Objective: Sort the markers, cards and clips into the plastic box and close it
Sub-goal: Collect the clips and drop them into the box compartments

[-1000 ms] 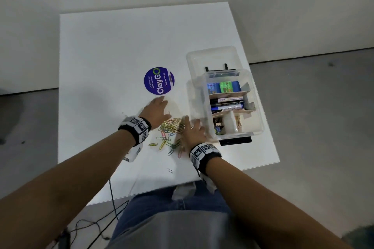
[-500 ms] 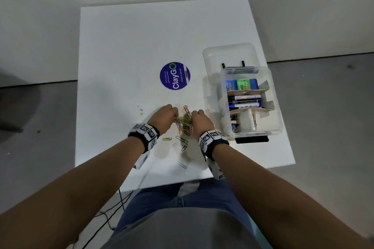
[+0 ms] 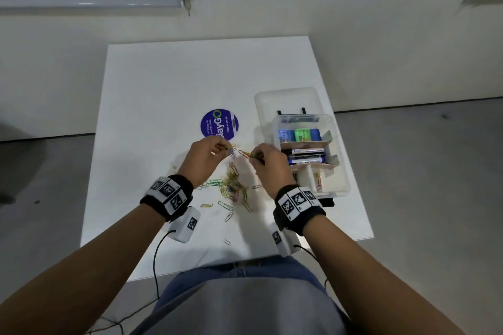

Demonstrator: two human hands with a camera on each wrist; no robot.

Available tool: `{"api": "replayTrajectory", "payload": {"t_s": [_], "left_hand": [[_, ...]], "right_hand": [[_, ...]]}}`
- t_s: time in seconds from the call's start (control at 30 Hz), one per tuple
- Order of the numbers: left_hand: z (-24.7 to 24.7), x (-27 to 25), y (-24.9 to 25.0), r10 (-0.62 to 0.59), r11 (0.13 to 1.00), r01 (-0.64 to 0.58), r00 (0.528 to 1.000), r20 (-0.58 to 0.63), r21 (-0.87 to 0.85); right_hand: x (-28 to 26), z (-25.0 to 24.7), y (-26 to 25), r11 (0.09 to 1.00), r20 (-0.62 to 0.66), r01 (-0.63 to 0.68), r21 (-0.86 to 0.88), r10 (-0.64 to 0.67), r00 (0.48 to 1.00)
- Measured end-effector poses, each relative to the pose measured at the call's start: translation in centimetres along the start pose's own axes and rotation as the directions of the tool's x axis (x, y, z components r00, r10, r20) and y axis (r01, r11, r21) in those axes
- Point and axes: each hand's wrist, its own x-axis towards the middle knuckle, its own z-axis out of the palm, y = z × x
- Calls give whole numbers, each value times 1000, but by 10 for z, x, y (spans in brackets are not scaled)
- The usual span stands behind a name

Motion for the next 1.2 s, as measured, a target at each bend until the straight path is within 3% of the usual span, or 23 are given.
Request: {"api": "replayTrajectory", "payload": {"t_s": [0.2, 0.33, 0.47, 0.63, 0.73, 0.83, 0.93, 1.0, 1.1, 1.2], "left_hand": [[53, 3, 87, 161, 986, -158, 986, 41, -53], [112, 7, 118, 198, 979, -203, 967, 158, 19], [164, 11, 126, 137, 973, -175, 963, 234, 149], [190, 13, 127, 60, 957, -150, 940, 336, 247], [182, 15, 126, 67, 975, -129, 948, 312, 183], [152, 24, 110, 28, 990, -56, 978, 206, 129], [108, 40, 71, -51, 994, 48, 998, 27, 94], [78, 43, 39, -122, 977, 132, 990, -70, 169], [37, 29, -19, -332, 866, 338, 940, -82, 369], [8, -6, -81, -555, 728, 462, 831, 41, 506]], "right_hand": [[-26, -80, 36, 991, -210, -36, 127, 62, 976], [-44, -105, 88, 985, -265, -151, 89, 170, 949], [-46, -108, 120, 961, -174, -270, -63, 256, 951], [-34, -110, 128, 936, -77, -305, -177, 295, 952], [-31, -111, 126, 945, -94, -263, -194, 249, 964], [-28, -104, 107, 967, -112, -182, -177, 164, 980], [-22, -87, 74, 989, -67, -14, -147, 5, 998], [-19, -68, 48, 988, 26, 120, -101, -118, 993], [-16, -26, 9, 966, 293, 208, -152, -157, 943], [-13, 30, -8, 935, 477, 193, -297, -30, 879]]}}
